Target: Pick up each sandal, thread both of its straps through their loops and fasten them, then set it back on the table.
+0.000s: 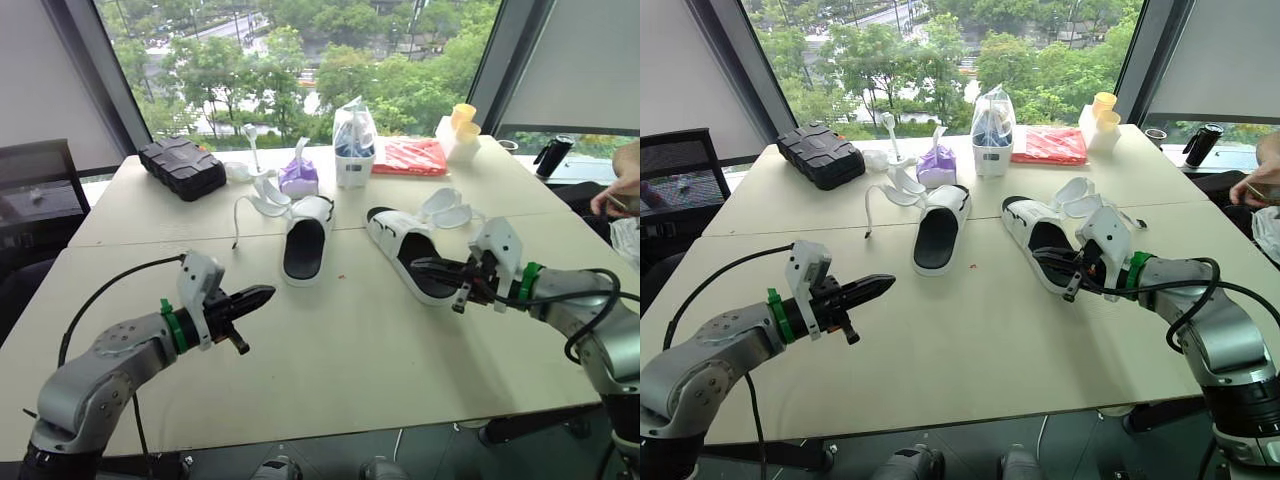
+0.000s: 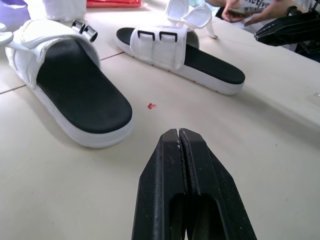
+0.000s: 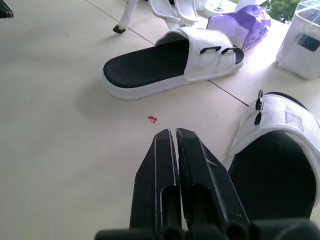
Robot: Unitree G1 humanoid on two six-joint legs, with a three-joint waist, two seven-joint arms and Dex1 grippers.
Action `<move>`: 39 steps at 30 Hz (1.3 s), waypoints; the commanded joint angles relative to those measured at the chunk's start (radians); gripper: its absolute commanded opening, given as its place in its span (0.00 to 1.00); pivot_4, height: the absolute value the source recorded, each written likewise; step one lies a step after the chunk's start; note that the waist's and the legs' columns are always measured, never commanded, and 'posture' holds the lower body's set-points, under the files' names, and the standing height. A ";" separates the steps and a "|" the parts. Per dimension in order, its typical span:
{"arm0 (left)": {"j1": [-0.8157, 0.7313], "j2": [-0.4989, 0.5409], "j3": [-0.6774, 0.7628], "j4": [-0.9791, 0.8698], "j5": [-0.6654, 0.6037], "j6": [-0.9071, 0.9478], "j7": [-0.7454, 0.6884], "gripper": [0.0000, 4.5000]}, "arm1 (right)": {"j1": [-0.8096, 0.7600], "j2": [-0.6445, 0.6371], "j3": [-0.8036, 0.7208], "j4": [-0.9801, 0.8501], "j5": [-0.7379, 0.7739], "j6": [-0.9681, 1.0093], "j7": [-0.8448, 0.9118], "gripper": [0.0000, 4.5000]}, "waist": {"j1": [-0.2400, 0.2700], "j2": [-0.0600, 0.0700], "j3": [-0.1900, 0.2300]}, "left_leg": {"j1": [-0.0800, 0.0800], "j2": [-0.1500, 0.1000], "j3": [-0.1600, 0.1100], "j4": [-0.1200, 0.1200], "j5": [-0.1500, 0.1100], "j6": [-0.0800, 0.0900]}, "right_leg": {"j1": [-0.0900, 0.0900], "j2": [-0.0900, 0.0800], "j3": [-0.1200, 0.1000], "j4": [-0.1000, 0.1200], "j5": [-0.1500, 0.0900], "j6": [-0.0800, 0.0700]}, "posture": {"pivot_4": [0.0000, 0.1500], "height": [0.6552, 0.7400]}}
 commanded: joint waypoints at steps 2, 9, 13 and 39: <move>-0.007 0.022 -0.011 -0.028 -0.010 0.010 -0.032 0.00 | -0.021 -0.001 -0.018 -0.006 -0.013 -0.028 0.005 0.02 | 0.000 0.000 0.000 | 0.000 0.000 0.000 0.000 0.000 0.000 | 0.000 0.000 0.000 0.000 0.000 0.000 | 1.00 1.00; -0.012 0.009 -0.007 -0.046 -0.053 0.025 -0.035 0.00 | -0.024 0.011 -0.016 -0.006 -0.020 -0.032 0.004 0.02 | 0.000 0.000 0.000 | 0.000 0.000 0.000 0.000 0.000 0.000 | 0.000 0.000 0.000 0.000 0.000 0.000 | 1.00 1.00; -0.023 0.007 -0.009 -0.036 -0.050 0.020 -0.027 0.00 | -0.024 0.023 -0.013 -0.008 -0.027 -0.036 -0.004 0.02 | 0.000 0.000 0.000 | 0.000 0.000 0.000 0.000 0.000 0.000 | 0.000 0.000 0.000 0.000 0.000 0.000 | 1.00 1.00; -0.043 -0.022 -0.044 -0.014 -0.015 0.005 -0.020 0.00 | -0.129 0.038 0.102 0.266 -0.424 -0.361 -0.171 0.79 | 0.000 0.000 0.000 | 0.000 0.000 0.001 0.000 0.000 0.000 | 0.000 0.000 0.000 0.000 0.000 0.000 | 1.00 1.00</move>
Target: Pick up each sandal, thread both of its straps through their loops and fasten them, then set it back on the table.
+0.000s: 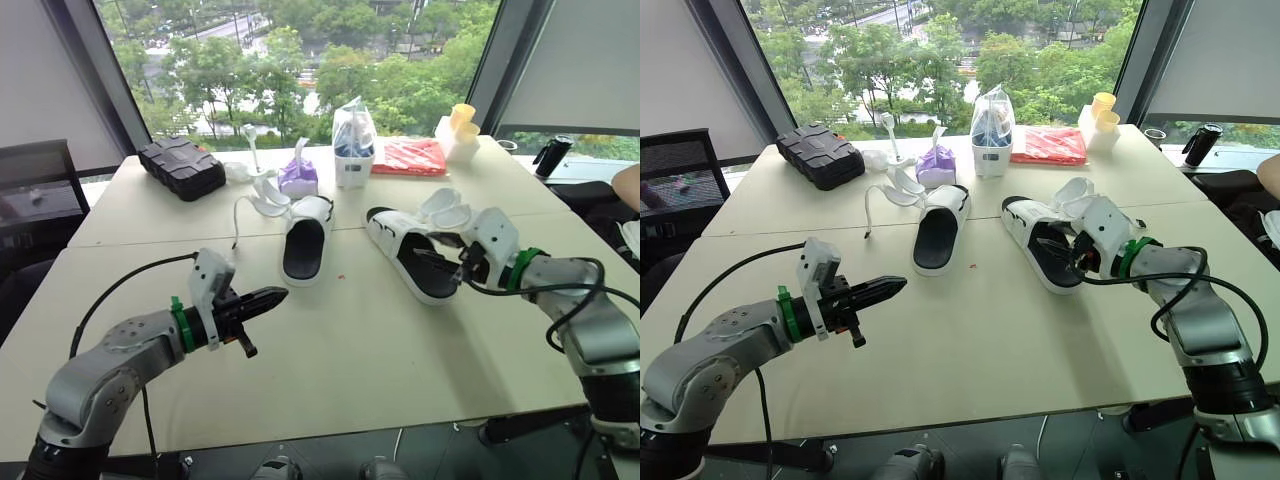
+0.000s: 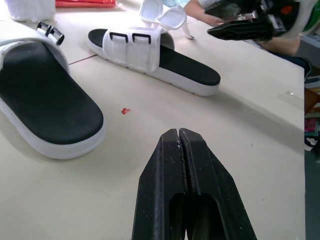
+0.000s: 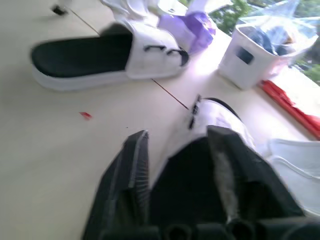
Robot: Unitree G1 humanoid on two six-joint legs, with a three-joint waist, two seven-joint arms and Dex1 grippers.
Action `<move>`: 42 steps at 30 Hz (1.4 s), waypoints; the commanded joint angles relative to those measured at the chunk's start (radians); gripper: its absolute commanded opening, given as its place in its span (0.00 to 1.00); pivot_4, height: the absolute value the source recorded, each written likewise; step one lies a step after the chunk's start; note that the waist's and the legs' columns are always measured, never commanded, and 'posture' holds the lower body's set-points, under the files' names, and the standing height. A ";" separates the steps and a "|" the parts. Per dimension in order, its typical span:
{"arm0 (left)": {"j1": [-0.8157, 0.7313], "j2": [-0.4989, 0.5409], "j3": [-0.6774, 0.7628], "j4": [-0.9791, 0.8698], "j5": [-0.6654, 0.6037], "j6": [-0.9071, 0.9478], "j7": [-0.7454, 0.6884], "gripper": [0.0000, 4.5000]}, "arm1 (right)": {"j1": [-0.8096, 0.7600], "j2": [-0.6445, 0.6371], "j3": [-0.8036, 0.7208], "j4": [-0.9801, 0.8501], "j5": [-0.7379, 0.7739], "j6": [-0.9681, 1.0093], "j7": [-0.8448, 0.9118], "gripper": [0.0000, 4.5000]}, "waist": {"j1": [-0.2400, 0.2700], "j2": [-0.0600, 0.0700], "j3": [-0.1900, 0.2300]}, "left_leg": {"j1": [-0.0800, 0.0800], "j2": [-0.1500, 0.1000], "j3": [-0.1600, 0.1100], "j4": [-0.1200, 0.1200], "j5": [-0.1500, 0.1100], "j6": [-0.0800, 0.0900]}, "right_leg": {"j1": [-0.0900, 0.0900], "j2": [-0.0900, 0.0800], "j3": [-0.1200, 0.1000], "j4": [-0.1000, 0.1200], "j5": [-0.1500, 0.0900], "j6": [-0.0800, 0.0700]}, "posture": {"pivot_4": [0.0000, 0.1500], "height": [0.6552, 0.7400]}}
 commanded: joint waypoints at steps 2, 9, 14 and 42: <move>-0.018 -0.012 -0.007 -0.007 0.011 -0.017 0.004 0.00 | -0.049 -0.020 0.063 0.105 -0.189 -0.185 -0.087 0.98 | 0.000 0.000 0.000 | 0.000 0.000 0.000 0.000 0.000 0.000 | 0.000 0.000 0.000 0.000 0.000 0.000 | 1.00 1.00; -0.011 -0.024 -0.016 -0.012 0.024 -0.019 0.008 0.00 | -0.194 0.009 0.197 0.406 -0.440 -0.451 -0.245 0.98 | -0.006 0.000 0.000 | 0.000 0.000 0.002 0.000 0.001 -0.002 | -0.003 0.000 0.001 0.005 0.000 0.000 | 1.00 1.00; -0.010 -0.026 -0.015 -0.014 0.037 -0.018 0.017 0.00 | -0.314 0.046 0.272 0.610 -0.553 -0.592 -0.341 0.98 | -0.018 0.000 0.000 | 0.001 0.000 0.002 0.000 0.003 -0.006 | -0.003 0.000 0.001 0.006 0.000 0.000 | 1.00 1.00; 0.070 -0.041 -0.033 -0.074 0.153 -0.055 0.070 0.00 | -0.770 0.363 0.478 1.366 -0.789 -0.682 -0.772 0.01 | -0.034 0.000 0.000 | 0.001 -0.001 0.002 -0.002 0.006 -0.010 | -0.005 0.002 0.002 0.009 0.000 0.000 | 1.00 1.00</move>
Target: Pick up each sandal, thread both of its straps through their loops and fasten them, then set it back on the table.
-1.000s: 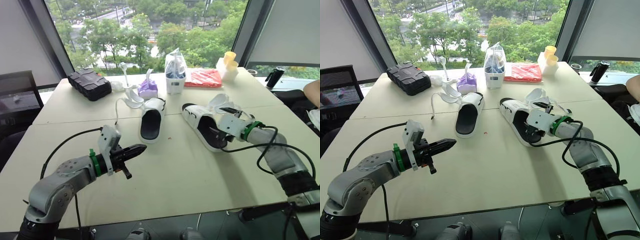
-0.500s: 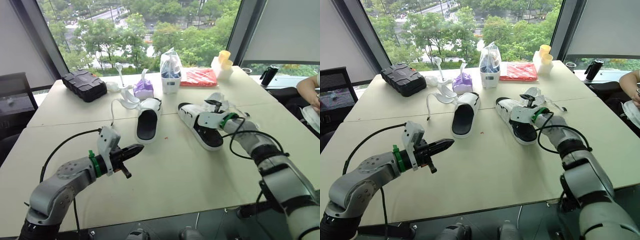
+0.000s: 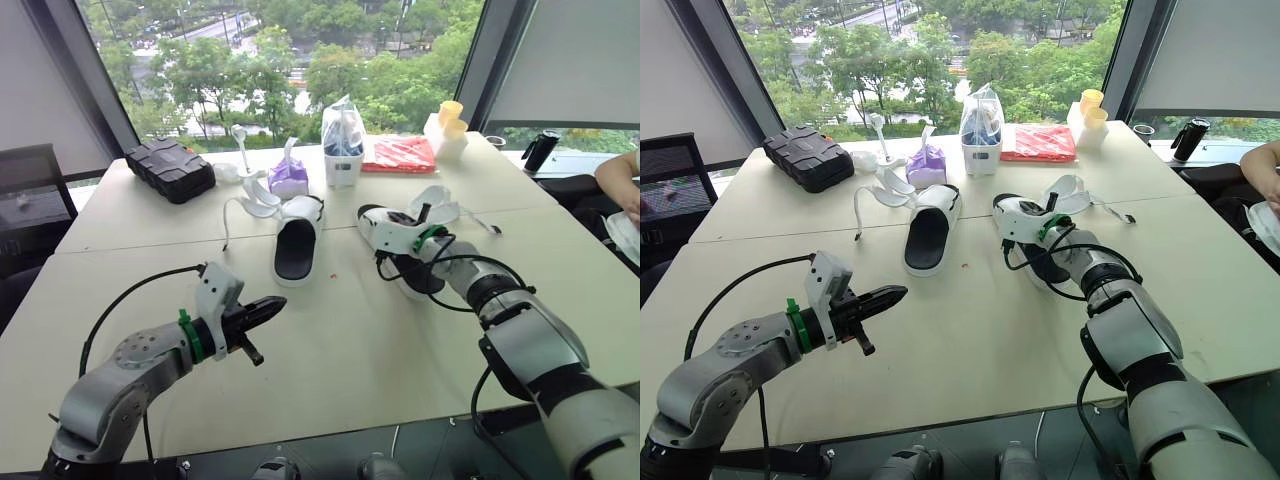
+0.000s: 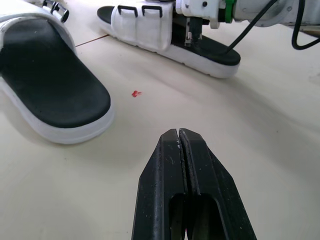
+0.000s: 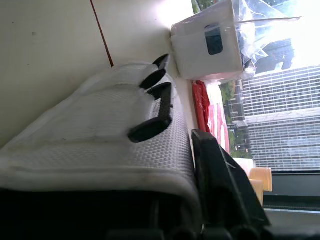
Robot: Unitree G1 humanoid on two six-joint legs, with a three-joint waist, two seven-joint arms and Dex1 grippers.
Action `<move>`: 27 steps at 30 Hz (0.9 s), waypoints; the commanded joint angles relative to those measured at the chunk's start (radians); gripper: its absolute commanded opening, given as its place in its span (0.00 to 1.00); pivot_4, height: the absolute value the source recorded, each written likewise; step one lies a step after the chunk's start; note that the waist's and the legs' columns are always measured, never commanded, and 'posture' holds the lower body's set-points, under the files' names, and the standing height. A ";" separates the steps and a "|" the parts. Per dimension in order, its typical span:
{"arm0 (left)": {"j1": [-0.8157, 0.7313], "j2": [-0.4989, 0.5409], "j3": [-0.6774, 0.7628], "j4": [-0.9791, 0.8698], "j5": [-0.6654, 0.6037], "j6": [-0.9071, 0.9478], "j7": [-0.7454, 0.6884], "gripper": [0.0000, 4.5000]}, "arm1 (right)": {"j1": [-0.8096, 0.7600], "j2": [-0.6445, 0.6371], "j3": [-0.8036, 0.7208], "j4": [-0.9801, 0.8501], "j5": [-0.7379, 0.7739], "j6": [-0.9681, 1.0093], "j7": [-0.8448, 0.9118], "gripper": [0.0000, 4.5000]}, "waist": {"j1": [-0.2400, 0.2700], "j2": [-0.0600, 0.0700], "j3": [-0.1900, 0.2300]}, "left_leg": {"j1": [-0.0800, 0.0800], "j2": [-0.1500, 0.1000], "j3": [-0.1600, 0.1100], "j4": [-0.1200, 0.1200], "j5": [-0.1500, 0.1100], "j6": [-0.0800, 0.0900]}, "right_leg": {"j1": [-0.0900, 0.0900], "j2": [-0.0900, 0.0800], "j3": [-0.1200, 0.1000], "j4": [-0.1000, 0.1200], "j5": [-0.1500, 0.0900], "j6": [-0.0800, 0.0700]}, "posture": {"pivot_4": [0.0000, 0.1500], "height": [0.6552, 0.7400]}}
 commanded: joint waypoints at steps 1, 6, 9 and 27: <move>0.008 -0.005 0.008 -0.036 0.013 -0.029 0.008 0.00 | -0.050 0.009 -0.003 -0.014 -0.001 -0.002 -0.030 0.01 | 0.000 0.000 0.000 | 0.000 0.000 0.000 0.000 0.000 0.000 | 0.000 0.000 0.000 0.000 0.000 0.000 | 1.00 1.00; 0.004 -0.017 0.009 -0.035 0.013 -0.030 0.012 0.00 | -0.046 -0.023 0.025 -0.045 -0.032 -0.084 -0.077 0.01 | 0.000 0.000 0.000 | 0.000 0.000 0.000 0.000 0.000 0.000 | 0.000 0.001 0.000 0.000 0.000 0.000 | 1.00 1.00; -0.007 -0.004 0.001 -0.021 0.010 -0.028 -0.013 0.00 | -0.026 -0.118 0.084 -0.154 -0.095 -0.302 -0.098 0.01 | 0.003 0.001 0.001 | 0.000 0.000 0.000 0.000 0.000 0.000 | -0.001 0.001 0.000 0.000 0.000 0.000 | 1.00 1.00; -0.092 -0.001 -0.039 0.084 0.058 -0.072 -0.097 0.00 | 0.119 -0.355 0.199 -0.644 -0.478 -0.867 -0.313 0.01 | 0.003 0.001 0.001 | 0.000 0.001 0.001 0.000 0.001 -0.001 | -0.002 0.004 0.003 0.001 0.000 0.000 | 1.00 1.00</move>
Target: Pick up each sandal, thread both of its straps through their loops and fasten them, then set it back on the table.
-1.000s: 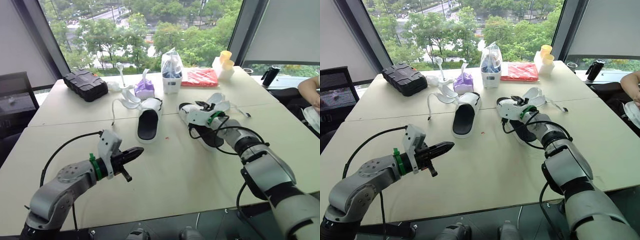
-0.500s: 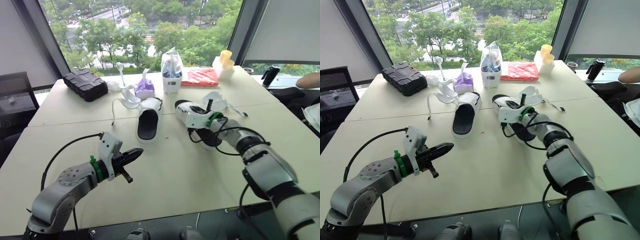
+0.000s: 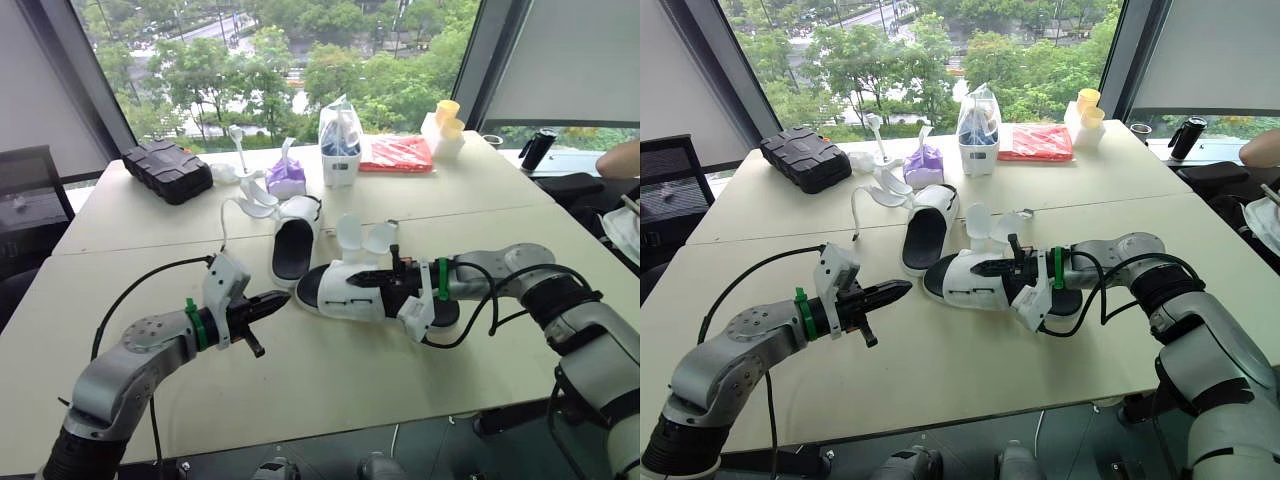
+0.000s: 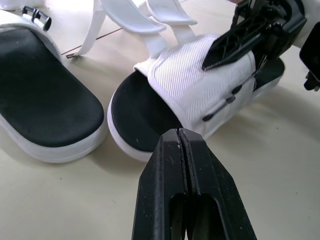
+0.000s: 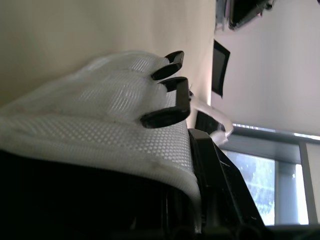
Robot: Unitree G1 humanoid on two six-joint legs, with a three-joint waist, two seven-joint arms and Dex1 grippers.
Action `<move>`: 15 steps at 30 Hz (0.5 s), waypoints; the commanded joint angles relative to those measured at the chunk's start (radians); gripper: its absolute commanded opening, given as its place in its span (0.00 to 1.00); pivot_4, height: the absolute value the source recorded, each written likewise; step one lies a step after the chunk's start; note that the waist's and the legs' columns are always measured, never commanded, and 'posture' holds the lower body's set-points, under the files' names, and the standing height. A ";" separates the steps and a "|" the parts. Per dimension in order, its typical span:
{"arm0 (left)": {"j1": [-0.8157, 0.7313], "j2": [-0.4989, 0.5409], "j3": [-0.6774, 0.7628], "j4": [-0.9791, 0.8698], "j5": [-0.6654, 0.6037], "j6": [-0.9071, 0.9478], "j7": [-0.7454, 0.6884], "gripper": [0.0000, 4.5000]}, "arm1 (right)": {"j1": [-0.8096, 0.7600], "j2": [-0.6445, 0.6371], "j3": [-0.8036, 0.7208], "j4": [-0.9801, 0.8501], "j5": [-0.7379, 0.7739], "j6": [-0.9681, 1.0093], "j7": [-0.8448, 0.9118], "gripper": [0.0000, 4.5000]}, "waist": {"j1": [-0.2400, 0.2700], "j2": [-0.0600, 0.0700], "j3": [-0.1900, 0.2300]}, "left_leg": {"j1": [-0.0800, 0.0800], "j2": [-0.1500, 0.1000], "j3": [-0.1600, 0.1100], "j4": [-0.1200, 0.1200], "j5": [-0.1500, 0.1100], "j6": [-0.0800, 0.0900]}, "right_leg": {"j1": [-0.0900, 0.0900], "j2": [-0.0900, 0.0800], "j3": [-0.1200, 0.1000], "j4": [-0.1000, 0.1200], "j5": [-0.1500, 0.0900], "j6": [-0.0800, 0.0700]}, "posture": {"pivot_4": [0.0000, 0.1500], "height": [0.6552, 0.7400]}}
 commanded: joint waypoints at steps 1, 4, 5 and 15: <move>-0.007 -0.004 0.008 -0.017 0.006 -0.023 -0.003 0.00 | -0.027 -0.005 -0.003 -0.031 -0.047 -0.034 -0.087 0.01 | 0.002 0.000 0.000 | 0.000 0.000 0.000 0.000 0.000 0.000 | 0.000 0.000 0.000 0.000 0.000 0.000 | 1.00 1.00; -0.002 -0.004 0.007 -0.028 0.007 -0.023 0.000 0.00 | -0.024 0.007 0.015 -0.041 -0.086 -0.059 -0.134 0.01 | 0.001 0.000 0.000 | 0.000 0.000 0.000 0.000 0.000 0.000 | 0.000 0.000 0.000 0.000 0.000 0.000 | 1.00 1.00; 0.000 -0.002 0.009 -0.033 0.006 -0.021 0.001 0.00 | -0.023 0.014 0.026 -0.048 -0.103 -0.072 -0.154 0.01 | 0.001 0.000 0.000 | 0.000 0.000 0.000 0.000 0.000 0.000 | 0.000 0.000 0.000 0.000 0.000 0.000 | 1.00 1.00; -0.001 0.000 0.008 -0.049 -0.004 -0.004 0.008 0.00 | -0.136 0.052 0.208 0.043 -0.382 0.057 -0.502 0.01 | 0.000 0.000 0.000 | 0.001 0.000 0.000 -0.001 0.001 -0.002 | 0.000 0.001 0.002 0.000 0.000 0.000 | 1.00 1.00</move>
